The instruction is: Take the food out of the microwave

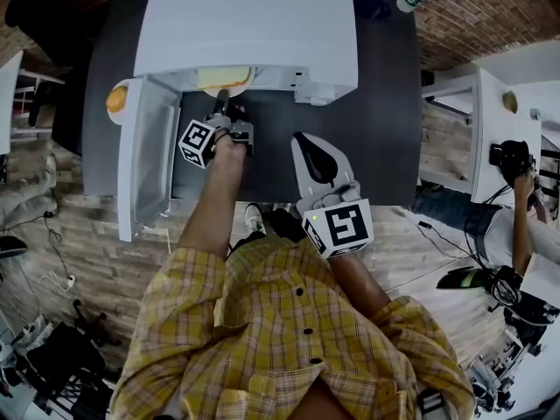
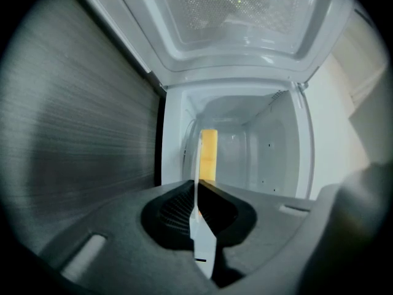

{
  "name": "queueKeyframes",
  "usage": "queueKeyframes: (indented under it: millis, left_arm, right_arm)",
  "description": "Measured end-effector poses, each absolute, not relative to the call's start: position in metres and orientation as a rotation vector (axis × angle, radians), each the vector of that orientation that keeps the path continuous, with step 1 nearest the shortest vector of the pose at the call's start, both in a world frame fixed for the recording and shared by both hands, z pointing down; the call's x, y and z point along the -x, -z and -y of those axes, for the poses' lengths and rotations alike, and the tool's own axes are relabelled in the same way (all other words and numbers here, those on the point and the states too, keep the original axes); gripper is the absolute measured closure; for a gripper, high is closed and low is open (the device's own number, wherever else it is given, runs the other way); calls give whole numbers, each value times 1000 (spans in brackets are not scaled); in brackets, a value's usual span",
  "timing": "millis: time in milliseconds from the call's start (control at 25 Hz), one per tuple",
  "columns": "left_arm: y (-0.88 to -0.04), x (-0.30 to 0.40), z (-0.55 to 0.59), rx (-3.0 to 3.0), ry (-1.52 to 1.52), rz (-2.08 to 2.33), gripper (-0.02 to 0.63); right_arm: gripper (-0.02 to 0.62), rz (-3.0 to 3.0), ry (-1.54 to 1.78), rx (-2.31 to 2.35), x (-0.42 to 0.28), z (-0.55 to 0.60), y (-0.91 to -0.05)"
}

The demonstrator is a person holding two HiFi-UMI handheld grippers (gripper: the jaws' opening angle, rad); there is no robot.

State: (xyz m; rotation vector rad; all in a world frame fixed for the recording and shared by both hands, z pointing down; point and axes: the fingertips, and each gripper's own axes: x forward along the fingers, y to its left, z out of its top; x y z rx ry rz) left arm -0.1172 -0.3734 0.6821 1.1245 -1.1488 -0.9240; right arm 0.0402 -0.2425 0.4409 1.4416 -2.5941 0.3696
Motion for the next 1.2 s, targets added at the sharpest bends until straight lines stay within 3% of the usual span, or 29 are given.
queueKeyframes:
  millis: [1200]
  left_arm:
    - [-620, 117, 305, -1181, 912, 1080, 595]
  right_arm:
    - [591, 2602, -300, -1524, -31, 201, -416]
